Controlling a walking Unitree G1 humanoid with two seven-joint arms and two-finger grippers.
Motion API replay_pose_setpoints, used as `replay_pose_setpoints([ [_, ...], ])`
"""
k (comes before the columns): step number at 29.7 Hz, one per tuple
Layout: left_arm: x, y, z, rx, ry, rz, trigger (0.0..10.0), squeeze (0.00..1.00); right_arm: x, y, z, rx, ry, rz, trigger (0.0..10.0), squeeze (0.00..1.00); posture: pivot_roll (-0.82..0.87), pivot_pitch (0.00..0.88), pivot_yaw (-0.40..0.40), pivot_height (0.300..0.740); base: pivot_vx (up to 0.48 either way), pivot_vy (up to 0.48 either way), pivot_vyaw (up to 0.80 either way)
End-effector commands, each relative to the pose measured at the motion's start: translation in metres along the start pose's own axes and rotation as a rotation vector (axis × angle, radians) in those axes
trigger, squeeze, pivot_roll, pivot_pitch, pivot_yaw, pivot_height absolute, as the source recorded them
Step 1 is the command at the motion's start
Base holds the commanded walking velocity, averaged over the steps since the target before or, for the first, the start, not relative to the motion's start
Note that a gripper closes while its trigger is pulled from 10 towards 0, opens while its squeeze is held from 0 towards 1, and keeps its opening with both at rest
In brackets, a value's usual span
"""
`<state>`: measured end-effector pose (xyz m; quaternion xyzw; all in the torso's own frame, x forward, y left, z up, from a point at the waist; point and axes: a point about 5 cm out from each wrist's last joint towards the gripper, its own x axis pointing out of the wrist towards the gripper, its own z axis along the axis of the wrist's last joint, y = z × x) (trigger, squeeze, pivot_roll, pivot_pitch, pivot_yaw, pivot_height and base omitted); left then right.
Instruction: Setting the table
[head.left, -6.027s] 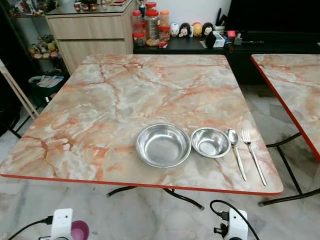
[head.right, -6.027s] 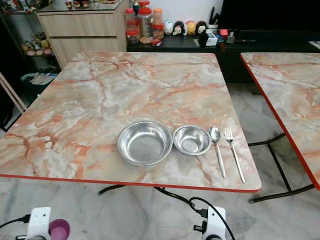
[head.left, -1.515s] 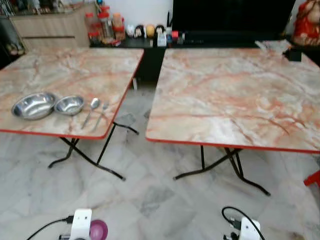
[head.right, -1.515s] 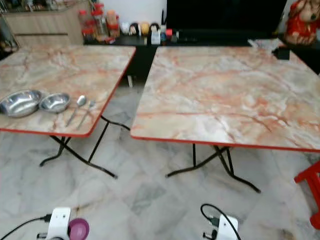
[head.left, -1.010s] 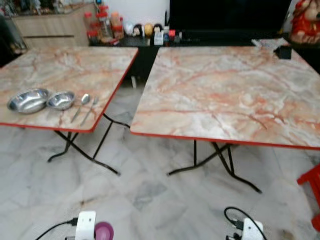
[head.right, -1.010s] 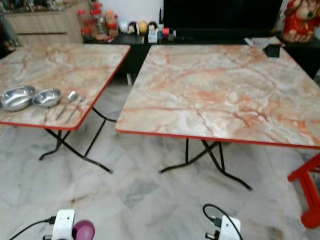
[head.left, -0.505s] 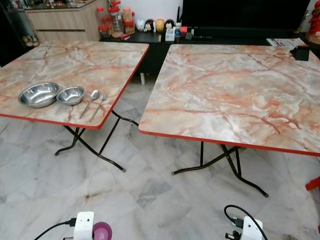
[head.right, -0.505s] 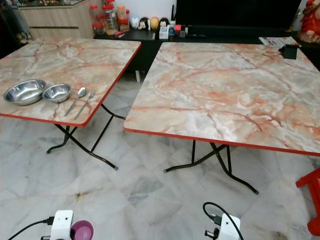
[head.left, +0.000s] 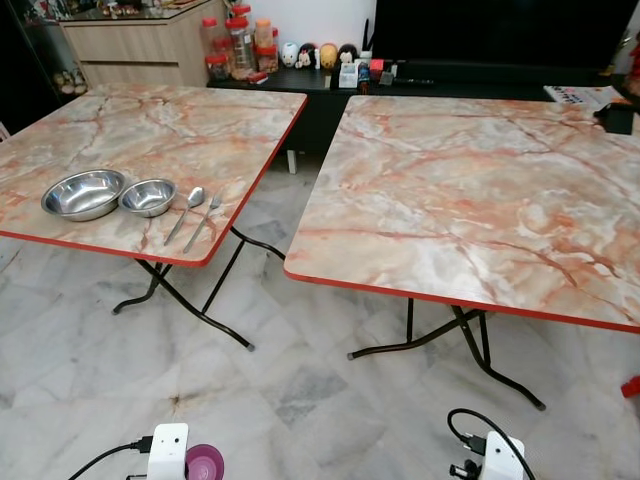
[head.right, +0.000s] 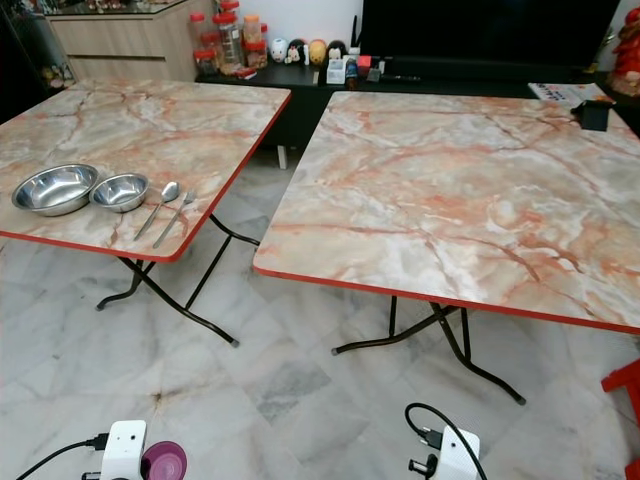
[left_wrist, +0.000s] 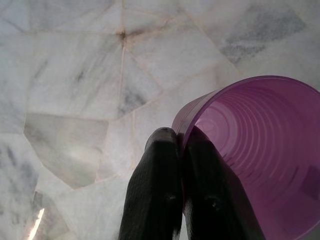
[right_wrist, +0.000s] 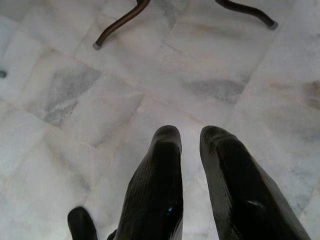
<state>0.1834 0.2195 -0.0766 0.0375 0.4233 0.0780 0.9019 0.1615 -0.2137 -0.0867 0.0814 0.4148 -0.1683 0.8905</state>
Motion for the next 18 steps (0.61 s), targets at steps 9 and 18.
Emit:
replay_pose_setpoints([
  [9,-0.0007,0.0014,-0.0021,0.018,0.003,0.006,10.0,0.0,-0.001,-0.0004,-0.0039,-0.005,0.015,-0.002,10.0,0.0,-0.04,0.0,0.027,0.74,0.0,-0.34,0.0],
  [18,-0.0006,0.0041,-0.0014,0.014,0.001,0.014,10.0,0.0,-0.0009,0.0008,-0.0039,-0.009,0.016,0.003,10.0,0.0,-0.03,0.0,0.022,0.74,0.0,-0.443,0.0],
])
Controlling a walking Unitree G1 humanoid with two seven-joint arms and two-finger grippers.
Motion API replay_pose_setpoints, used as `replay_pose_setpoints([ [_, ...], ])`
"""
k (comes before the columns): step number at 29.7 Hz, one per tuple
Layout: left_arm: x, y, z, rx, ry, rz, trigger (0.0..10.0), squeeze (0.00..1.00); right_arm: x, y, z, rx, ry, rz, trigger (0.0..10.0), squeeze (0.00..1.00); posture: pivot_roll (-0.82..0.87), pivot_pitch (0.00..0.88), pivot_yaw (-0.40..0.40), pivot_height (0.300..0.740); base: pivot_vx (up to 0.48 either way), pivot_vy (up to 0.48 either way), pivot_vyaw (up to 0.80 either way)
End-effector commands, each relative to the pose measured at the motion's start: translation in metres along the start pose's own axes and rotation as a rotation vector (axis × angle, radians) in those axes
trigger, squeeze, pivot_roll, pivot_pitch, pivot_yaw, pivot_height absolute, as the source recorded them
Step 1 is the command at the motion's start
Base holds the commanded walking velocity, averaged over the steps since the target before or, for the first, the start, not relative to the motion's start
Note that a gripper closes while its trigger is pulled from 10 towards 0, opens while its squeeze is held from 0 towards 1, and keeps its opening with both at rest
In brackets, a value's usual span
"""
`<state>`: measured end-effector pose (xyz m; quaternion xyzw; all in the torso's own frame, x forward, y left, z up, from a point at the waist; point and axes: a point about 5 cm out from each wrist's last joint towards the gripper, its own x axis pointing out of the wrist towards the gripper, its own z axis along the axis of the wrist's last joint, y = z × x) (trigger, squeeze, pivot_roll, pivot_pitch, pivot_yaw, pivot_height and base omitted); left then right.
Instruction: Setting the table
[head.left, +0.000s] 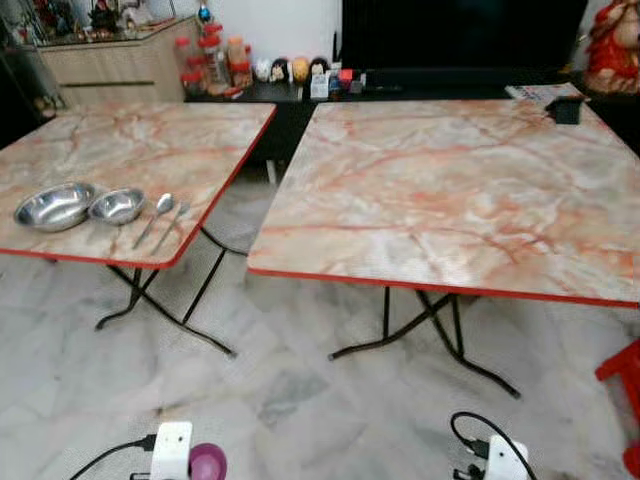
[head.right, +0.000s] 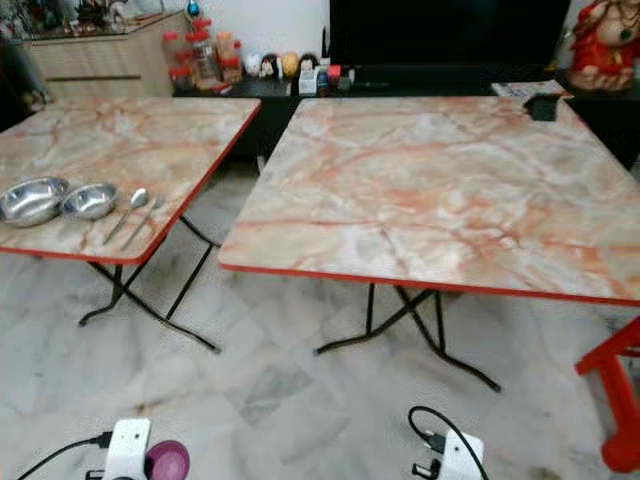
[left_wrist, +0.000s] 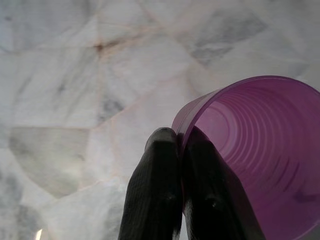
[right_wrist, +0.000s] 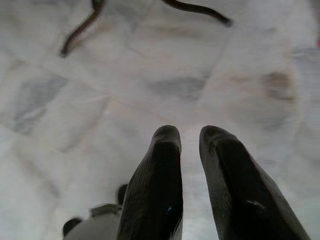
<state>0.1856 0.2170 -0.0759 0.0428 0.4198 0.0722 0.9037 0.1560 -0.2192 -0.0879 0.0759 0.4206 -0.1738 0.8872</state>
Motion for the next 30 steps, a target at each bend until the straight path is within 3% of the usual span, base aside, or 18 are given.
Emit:
replay_pose_setpoints([
  [1,-0.0011,0.0069,-0.0038,-0.001,0.011,0.021,10.0,0.0,0.0001,0.0082,-0.0006,-0.003,0.006,0.02,10.0,0.0,-0.03,0.0,0.022,0.74,0.0,-0.337,0.0],
  [16,-0.0026,0.0118,-0.008,-0.039,0.013,0.026,10.0,0.0,0.0001,0.0096,-0.0007,-0.002,0.006,0.026,10.0,0.0,-0.03,0.0,0.018,0.74,0.0,-0.02,0.0],
  [30,-0.0023,0.0133,-0.007,-0.044,0.014,0.029,10.0,0.0,0.0005,0.0066,0.0015,0.003,-0.004,0.014,10.0,0.0,-0.03,0.0,0.016,0.74,0.264,0.0,-0.13],
])
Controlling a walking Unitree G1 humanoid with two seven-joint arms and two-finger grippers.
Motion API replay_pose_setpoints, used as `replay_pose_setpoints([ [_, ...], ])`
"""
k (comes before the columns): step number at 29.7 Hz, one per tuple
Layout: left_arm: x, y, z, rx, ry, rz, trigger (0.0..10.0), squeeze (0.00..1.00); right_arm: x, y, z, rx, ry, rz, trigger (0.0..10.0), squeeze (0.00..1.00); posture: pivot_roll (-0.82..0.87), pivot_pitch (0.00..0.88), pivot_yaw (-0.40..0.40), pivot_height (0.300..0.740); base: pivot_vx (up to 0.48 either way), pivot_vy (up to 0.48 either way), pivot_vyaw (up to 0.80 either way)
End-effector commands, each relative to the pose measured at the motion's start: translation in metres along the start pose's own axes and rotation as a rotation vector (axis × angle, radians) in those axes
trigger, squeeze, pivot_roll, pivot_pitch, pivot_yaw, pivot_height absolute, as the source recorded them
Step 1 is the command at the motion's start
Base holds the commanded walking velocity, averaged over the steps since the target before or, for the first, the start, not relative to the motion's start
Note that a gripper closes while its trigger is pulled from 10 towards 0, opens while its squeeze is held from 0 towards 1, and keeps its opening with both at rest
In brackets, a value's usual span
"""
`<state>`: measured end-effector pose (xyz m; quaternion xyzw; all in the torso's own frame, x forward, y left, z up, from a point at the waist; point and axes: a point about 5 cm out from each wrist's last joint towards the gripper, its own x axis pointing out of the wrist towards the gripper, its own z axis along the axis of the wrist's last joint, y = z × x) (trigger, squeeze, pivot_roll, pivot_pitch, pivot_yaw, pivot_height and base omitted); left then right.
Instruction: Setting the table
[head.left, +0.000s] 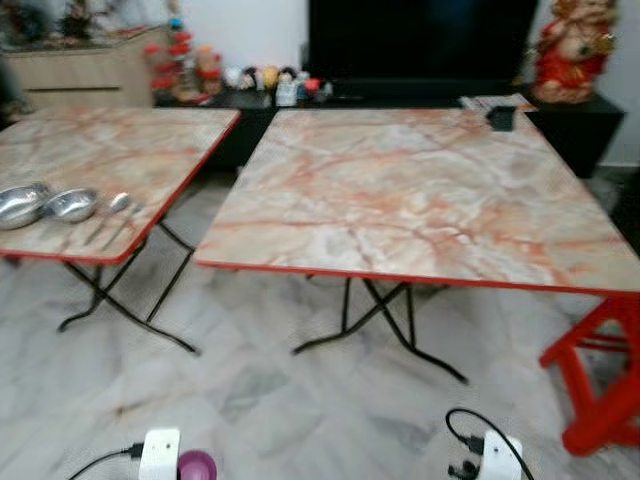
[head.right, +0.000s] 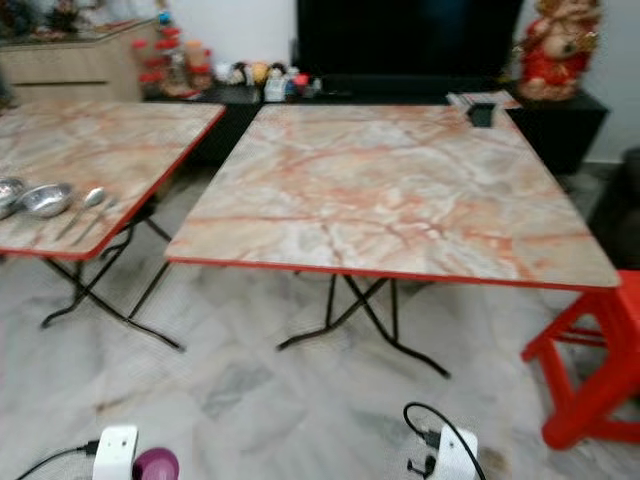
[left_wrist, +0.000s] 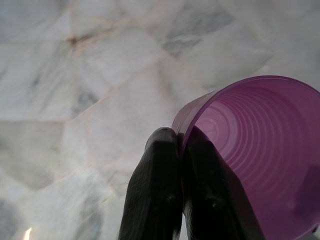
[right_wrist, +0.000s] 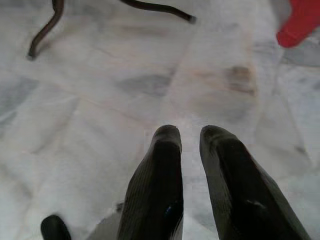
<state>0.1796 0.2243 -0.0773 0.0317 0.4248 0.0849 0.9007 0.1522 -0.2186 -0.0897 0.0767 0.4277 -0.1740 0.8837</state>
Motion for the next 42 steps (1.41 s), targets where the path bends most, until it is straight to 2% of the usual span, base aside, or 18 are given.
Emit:
replay_pose_setpoints([
  [1,-0.0007,0.0056,-0.0013,-0.014,-0.001,0.015,10.0,0.0,0.0013,0.0078,0.0051,0.004,-0.018,0.018,10.0,0.0,-0.03,0.0,0.017,0.74,0.266,0.0,0.0],
  [17,-0.0005,0.0043,-0.0009,-0.013,-0.002,0.009,10.0,0.0,0.0017,0.0103,0.0063,0.004,-0.019,0.021,10.0,0.0,-0.03,0.0,0.021,0.74,0.27,0.0,0.0],
  [21,-0.0005,0.0041,-0.0006,-0.011,-0.003,0.005,10.0,0.0,0.0016,0.0116,0.006,0.018,-0.019,0.022,10.0,0.0,-0.03,0.0,0.025,0.74,0.274,0.0,-0.51],
  [42,-0.0005,0.0016,0.0002,-0.008,-0.014,-0.018,10.0,0.0,0.0014,0.0144,0.0064,0.012,-0.026,0.03,10.0,0.0,-0.02,0.0,0.023,0.74,0.273,0.0,-0.09],
])
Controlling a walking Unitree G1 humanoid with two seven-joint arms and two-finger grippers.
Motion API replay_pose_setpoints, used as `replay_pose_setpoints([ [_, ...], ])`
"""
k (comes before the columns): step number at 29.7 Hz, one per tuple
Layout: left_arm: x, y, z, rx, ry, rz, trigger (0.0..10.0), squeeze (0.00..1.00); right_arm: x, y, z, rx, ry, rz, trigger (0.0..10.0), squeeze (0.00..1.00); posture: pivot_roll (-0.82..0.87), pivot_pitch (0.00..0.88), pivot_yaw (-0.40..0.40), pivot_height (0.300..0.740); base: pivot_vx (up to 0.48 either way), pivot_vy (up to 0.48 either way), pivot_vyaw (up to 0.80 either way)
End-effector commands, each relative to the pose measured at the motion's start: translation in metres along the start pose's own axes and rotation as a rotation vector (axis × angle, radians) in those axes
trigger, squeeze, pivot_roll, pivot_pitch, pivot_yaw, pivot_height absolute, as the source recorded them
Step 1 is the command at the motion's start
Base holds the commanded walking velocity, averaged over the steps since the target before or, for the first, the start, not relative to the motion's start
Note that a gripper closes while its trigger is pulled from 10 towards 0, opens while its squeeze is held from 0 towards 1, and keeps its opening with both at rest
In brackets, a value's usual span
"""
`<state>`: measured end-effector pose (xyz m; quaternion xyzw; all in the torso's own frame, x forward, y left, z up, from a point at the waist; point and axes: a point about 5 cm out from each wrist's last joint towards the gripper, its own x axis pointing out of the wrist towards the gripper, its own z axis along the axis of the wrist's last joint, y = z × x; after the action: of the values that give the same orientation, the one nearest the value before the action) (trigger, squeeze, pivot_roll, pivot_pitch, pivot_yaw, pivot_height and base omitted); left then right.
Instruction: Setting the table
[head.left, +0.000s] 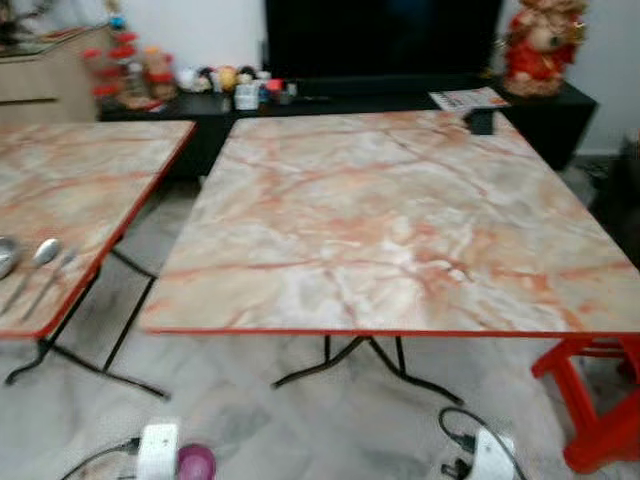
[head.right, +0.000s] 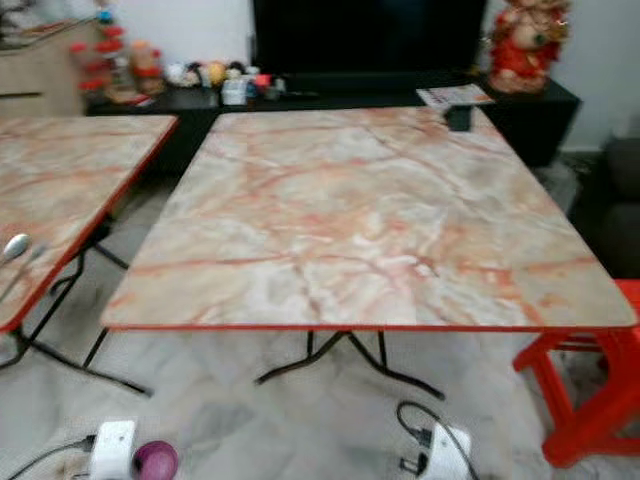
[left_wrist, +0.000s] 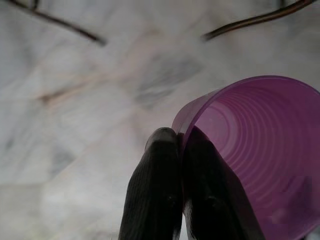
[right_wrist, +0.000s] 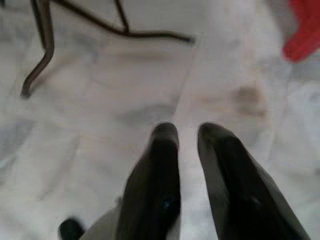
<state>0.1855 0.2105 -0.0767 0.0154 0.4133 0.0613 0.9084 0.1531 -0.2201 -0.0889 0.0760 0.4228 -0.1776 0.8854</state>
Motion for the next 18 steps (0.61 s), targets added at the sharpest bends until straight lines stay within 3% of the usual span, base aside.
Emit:
replay_pose_setpoints([
  [1,-0.002,0.016,-0.004,0.004,0.011,0.038,10.0,0.0,0.001,0.015,0.005,0.007,-0.014,0.034,10.0,0.0,-0.02,0.0,0.023,0.74,0.27,0.0,0.0],
  [10,-0.002,0.013,-0.004,0.003,0.012,0.029,10.0,0.0,0.002,0.016,0.005,-0.005,-0.014,0.039,10.0,0.0,-0.03,0.0,0.016,0.74,0.272,0.0,0.0],
  [18,0.0,0.001,-0.001,0.006,0.009,-0.006,10.0,0.0,0.002,0.011,0.006,-0.035,-0.009,0.039,10.0,0.0,-0.03,0.0,-0.015,0.74,0.199,0.0,0.0],
])
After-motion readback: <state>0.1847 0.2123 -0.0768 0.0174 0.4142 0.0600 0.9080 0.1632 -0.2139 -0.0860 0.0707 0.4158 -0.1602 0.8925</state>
